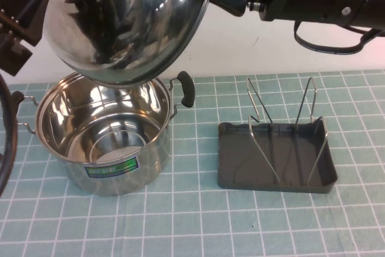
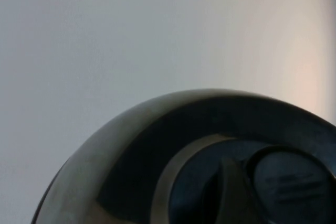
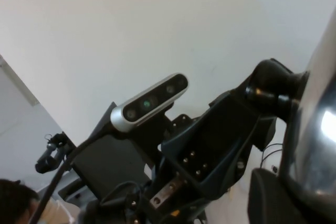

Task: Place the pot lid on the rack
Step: Hand over the pot lid

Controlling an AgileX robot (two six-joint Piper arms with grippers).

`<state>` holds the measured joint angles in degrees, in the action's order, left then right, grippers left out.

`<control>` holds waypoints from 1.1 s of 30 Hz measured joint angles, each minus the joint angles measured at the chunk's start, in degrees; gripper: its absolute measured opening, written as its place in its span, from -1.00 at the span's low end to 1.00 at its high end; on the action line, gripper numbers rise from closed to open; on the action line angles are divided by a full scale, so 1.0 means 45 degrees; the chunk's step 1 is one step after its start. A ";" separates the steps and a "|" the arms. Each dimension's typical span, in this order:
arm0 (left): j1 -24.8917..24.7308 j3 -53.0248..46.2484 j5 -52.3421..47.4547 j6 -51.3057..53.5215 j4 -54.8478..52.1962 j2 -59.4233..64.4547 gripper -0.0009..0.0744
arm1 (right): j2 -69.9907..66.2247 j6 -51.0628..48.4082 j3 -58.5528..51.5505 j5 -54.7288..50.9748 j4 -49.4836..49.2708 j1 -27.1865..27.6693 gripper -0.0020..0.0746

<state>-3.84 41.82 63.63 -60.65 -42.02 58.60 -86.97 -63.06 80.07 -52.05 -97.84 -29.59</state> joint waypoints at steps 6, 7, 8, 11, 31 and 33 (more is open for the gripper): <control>0.0100 0.0000 -0.0262 -0.0181 -0.0964 0.0000 0.04 | 0.0000 -0.1035 0.0000 -0.0028 0.0075 0.0000 -0.62; 0.0098 0.0000 -0.0402 -0.0283 -0.1331 0.0023 0.21 | 0.0000 -0.1191 0.0000 -0.0115 0.0075 -0.0024 -0.69; 0.0098 0.0000 -0.0493 -0.0343 -0.1642 0.0026 0.36 | 0.0000 -0.1306 0.0000 -0.0178 0.0075 -0.0049 -0.76; 0.0098 -0.0023 -0.0526 -0.0370 -0.2253 0.0083 0.73 | -0.0022 -0.1477 0.0000 -0.0175 0.0136 -0.0046 -0.79; -0.0038 -0.0023 -0.6680 0.0474 -0.3818 -0.3113 0.55 | 0.0383 -0.2926 0.0000 0.2491 0.0691 0.0080 -0.79; -0.0038 -0.0023 -0.6814 -0.0438 -0.5240 -0.3539 0.23 | 0.0438 -0.2699 0.0000 0.2553 0.1391 0.0111 -0.79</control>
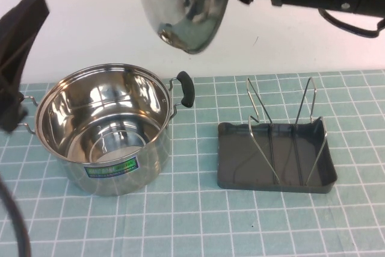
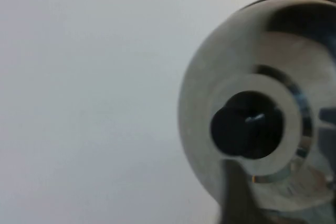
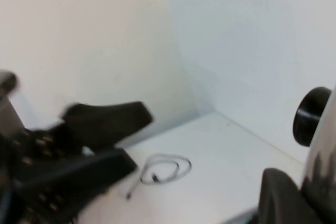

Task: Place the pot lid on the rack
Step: Hand over the pot lid, then place the pot lid on the pot rack

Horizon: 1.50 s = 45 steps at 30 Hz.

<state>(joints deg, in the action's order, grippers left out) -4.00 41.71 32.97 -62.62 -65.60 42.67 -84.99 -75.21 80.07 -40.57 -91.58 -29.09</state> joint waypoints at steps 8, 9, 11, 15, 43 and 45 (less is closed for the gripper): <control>0.0000 -0.0056 0.0340 -0.5734 -0.7153 -0.2113 -0.90 | 0.0530 0.2512 -0.0027 0.1294 0.5321 0.0000 -0.79; 0.0000 -0.0139 0.0340 -0.6305 -0.7350 -0.2335 -0.93 | 0.0751 0.3038 -0.0135 0.1532 0.6110 0.0000 -0.79; 0.0000 -0.0461 0.0260 -0.6929 -0.7683 -0.2947 -0.95 | 0.1252 0.3783 -0.0454 0.1905 0.7265 0.0000 -0.79; 0.0000 -0.1409 -0.0226 -0.7304 -0.7916 -0.3897 -0.97 | 0.2206 0.4423 -0.1905 0.2919 0.7796 0.0000 -0.79; 0.0000 -0.4828 -0.0794 -1.0501 -0.7964 -0.5112 -0.97 | 0.0892 -0.0746 -0.6180 0.6044 0.0739 0.0027 -0.79; 0.0000 -0.4824 -0.0851 -1.0501 -0.7964 -0.5112 -0.97 | 0.0809 -0.0746 -0.6180 0.5820 0.0888 0.0147 -0.77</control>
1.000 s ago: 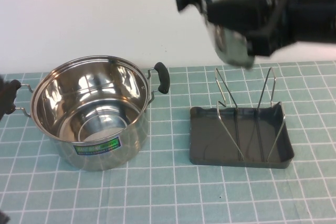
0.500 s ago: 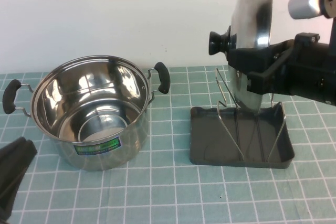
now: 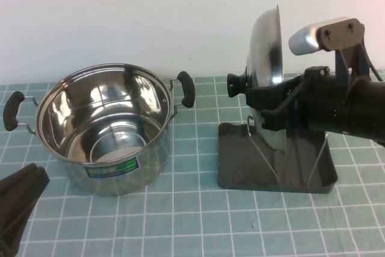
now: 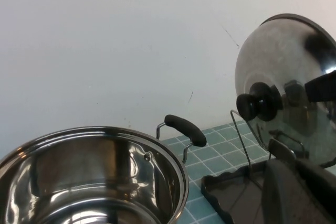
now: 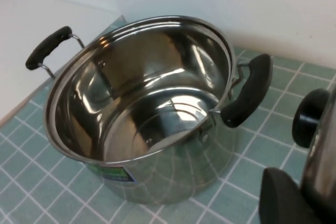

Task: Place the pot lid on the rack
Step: Place the pot lid on the pot rack

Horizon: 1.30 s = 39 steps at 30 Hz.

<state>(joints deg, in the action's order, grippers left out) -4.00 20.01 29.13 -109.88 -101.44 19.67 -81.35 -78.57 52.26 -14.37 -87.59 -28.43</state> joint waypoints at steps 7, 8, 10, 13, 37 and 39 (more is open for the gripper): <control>0.0000 0.0000 -0.0056 0.0000 0.0000 0.0000 -0.97 | -0.0238 0.0220 0.0000 -0.1238 0.0076 0.1064 -0.63; 0.0000 0.0000 -0.0056 0.0000 0.0000 0.0000 -0.97 | -0.0367 0.0220 0.0000 -0.1486 0.0076 0.1178 -0.62; 0.0000 0.0000 -0.0056 0.0000 0.0000 0.0000 -0.97 | -0.0662 0.0220 0.0000 -0.1931 0.0105 0.1368 -0.62; 0.0000 0.0000 -0.0067 0.0000 0.0000 0.0000 -0.97 | -0.1038 0.0108 0.0000 -0.2086 0.0105 0.1482 -0.61; 0.0000 0.0000 -0.2132 0.0190 0.0051 0.0000 -0.97 | 0.0705 -0.2255 0.0138 -0.1580 0.0061 0.2360 0.62; 0.0000 0.0000 -0.2219 0.0631 0.0073 0.0000 -0.97 | 0.1148 -0.2375 0.0253 -0.1653 0.0061 0.2360 0.62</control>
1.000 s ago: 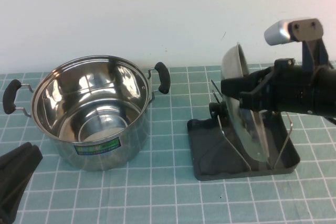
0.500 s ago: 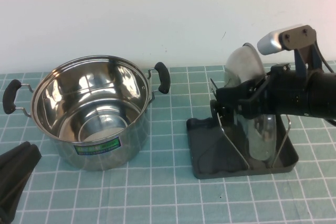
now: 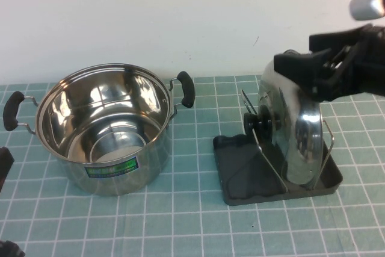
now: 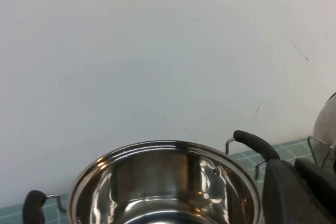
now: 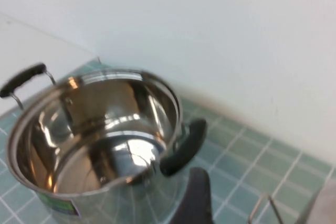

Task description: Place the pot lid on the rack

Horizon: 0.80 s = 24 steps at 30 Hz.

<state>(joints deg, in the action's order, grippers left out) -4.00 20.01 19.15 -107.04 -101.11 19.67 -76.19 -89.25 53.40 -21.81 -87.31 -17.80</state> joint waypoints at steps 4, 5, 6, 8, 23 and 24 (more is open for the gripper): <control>0.0000 0.0000 -0.0318 0.1255 0.0000 0.0000 -0.97 | 0.0828 -0.0138 0.0395 -0.0525 0.0830 0.0000 0.56; 0.0000 0.0000 -0.0631 0.1703 0.0000 0.0000 -0.97 | 0.0995 -0.0138 0.0510 -0.0726 0.1175 0.0000 0.51; 0.0000 0.0000 -0.1062 0.2093 0.0000 0.0000 -0.97 | 0.1199 -0.0138 0.0679 -0.1059 0.1620 0.0000 0.39; 0.0000 0.0000 -0.2203 0.2497 0.0025 0.0000 -0.97 | 0.1593 -0.0072 0.1145 -0.1936 0.2832 0.0000 0.03; 0.0000 0.0000 -0.5551 0.3127 0.4496 0.0000 -0.98 | 0.3113 1.1740 0.4896 -0.9638 2.2348 0.0004 -0.95; 0.0000 0.0000 -0.4255 0.2956 0.4933 0.0000 -0.98 | 0.3275 1.2216 0.4896 -0.9976 2.2968 0.0026 -0.95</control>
<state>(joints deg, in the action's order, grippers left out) -4.00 20.01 0.00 -93.74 -78.91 19.67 -61.45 -34.28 75.44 -66.70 16.04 -17.69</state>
